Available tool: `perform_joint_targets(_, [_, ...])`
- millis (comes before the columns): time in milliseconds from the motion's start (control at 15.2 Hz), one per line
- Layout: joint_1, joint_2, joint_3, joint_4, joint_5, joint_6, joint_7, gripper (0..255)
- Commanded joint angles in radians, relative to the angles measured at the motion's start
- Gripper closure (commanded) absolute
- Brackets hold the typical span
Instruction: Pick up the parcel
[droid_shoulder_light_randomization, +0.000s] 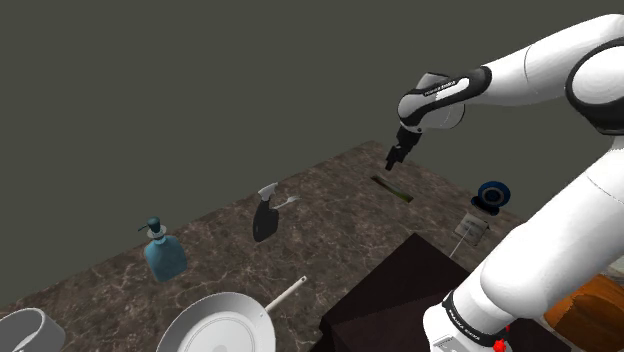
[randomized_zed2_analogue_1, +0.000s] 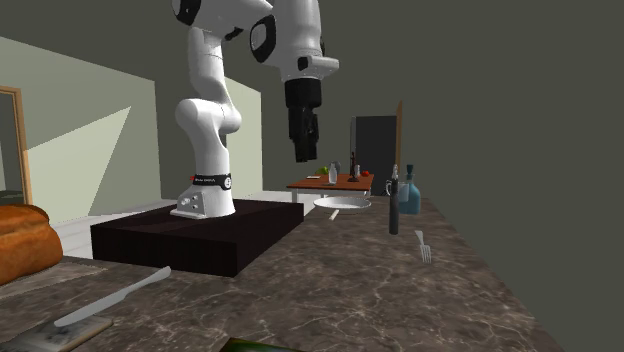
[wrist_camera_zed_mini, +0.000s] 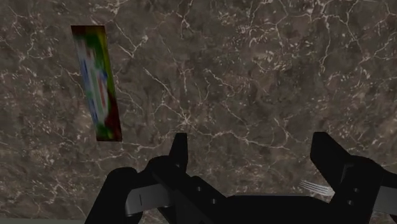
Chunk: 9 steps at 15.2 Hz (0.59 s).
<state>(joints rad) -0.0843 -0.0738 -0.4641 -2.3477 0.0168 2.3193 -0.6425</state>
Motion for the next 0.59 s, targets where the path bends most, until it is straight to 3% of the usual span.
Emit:
perform_joint_targets(0, [-0.007, 0.085, -0.02, 0.036, 0.049, 0.035, -0.06, 0])
perform_joint_targets(528, [-0.11, 0.408, -0.009, 0.23, 0.256, 0.099, -0.276, 0])
